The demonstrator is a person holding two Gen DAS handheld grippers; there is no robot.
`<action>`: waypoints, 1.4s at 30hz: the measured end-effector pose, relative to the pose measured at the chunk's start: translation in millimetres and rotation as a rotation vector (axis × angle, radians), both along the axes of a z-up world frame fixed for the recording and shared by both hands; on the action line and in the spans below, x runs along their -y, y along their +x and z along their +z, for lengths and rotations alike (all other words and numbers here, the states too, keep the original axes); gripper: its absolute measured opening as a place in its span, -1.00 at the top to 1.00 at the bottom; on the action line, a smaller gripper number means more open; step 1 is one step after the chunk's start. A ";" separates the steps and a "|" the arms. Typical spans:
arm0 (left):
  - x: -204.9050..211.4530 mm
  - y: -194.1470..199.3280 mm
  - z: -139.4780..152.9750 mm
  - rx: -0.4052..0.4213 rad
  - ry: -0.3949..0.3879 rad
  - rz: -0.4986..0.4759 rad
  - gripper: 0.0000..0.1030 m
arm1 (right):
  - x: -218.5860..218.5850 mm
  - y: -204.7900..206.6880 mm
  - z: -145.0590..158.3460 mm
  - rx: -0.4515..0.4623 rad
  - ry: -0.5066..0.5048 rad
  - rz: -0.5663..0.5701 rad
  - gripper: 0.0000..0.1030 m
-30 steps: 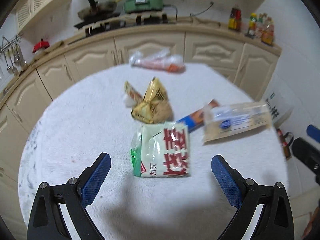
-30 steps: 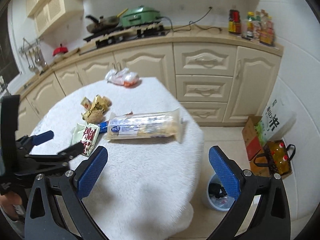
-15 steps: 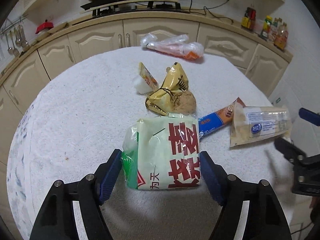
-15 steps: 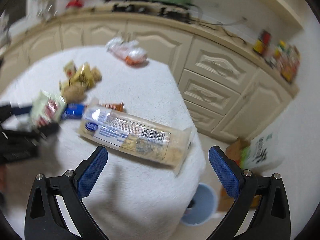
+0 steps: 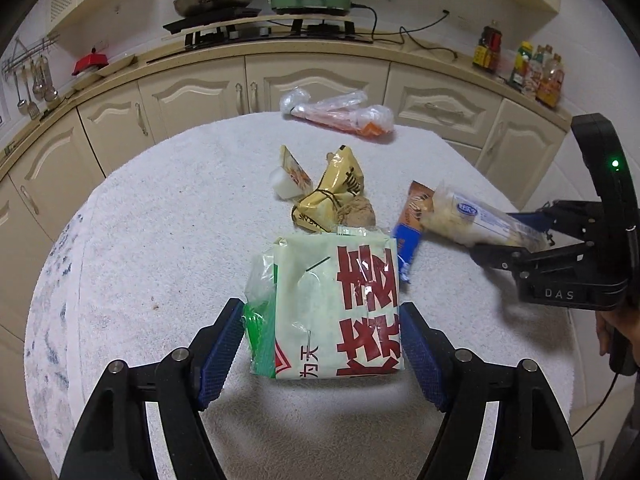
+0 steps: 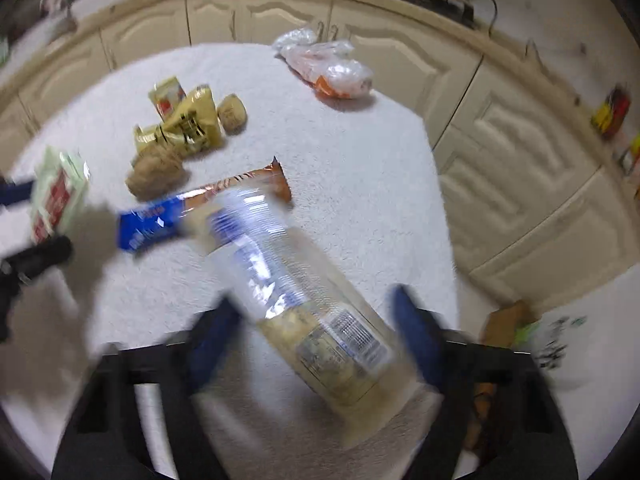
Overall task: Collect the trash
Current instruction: 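Grasp the red-printed snack bag with the left tool while the right tool grasps the bread package, then carry the snack bag and bread package over the blue bin and open both tools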
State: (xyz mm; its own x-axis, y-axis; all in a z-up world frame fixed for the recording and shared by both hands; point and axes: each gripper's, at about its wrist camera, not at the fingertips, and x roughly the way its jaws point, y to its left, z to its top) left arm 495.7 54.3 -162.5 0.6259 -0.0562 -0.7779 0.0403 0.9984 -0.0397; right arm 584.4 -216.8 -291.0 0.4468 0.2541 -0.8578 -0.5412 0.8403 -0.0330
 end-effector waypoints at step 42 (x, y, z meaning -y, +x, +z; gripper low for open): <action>431.6 59.4 -74.4 -0.150 0.153 -0.538 -0.41 | 366.3 -160.9 -103.8 -0.014 0.546 -0.824 0.35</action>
